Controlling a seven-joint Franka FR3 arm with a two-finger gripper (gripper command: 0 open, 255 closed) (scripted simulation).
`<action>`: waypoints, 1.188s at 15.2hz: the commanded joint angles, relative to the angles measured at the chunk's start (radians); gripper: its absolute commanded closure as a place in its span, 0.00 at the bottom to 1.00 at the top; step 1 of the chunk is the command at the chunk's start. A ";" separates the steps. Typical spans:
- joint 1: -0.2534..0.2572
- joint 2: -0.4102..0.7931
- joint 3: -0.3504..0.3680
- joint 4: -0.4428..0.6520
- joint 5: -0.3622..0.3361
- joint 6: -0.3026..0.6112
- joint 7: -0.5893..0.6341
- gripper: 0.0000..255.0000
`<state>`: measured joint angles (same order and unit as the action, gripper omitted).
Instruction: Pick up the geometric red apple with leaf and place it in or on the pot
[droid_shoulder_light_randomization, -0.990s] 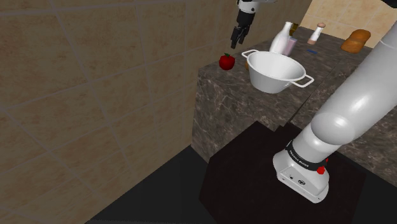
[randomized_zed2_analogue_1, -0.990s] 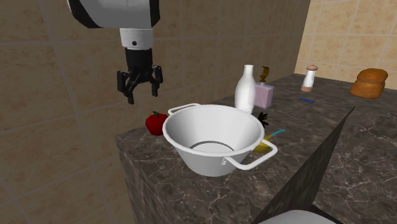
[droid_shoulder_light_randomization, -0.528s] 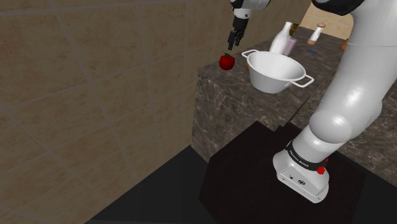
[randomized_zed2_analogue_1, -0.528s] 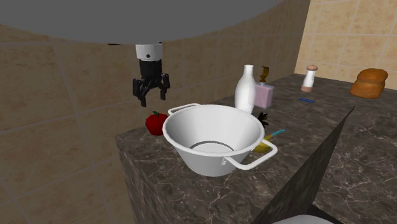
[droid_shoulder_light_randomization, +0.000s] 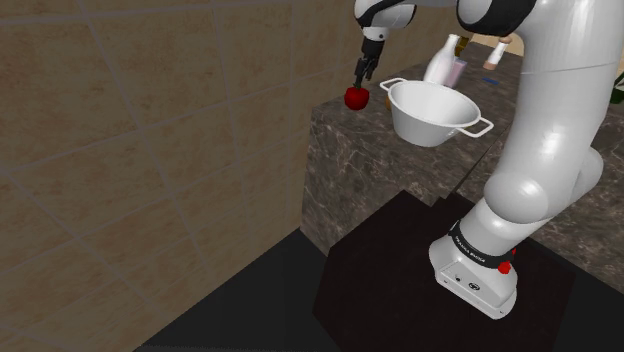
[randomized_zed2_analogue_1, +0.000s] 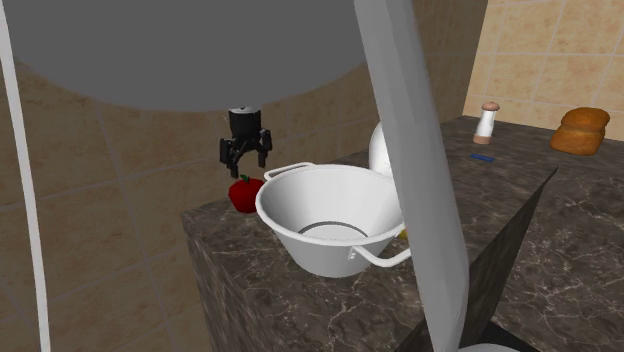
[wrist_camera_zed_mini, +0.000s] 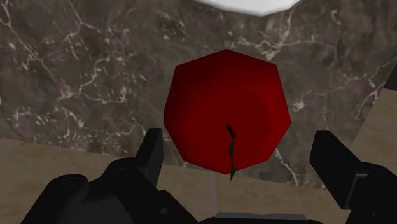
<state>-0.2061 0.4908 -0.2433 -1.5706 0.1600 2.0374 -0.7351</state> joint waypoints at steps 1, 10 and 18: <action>0.000 0.011 0.002 -0.009 0.003 0.020 -0.002 0.00; 0.000 0.019 0.003 -0.018 0.006 0.037 -0.003 0.00; 0.000 0.019 0.003 -0.018 0.006 0.037 -0.003 1.00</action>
<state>-0.2066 0.5084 -0.2403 -1.5882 0.1658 2.0750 -0.7384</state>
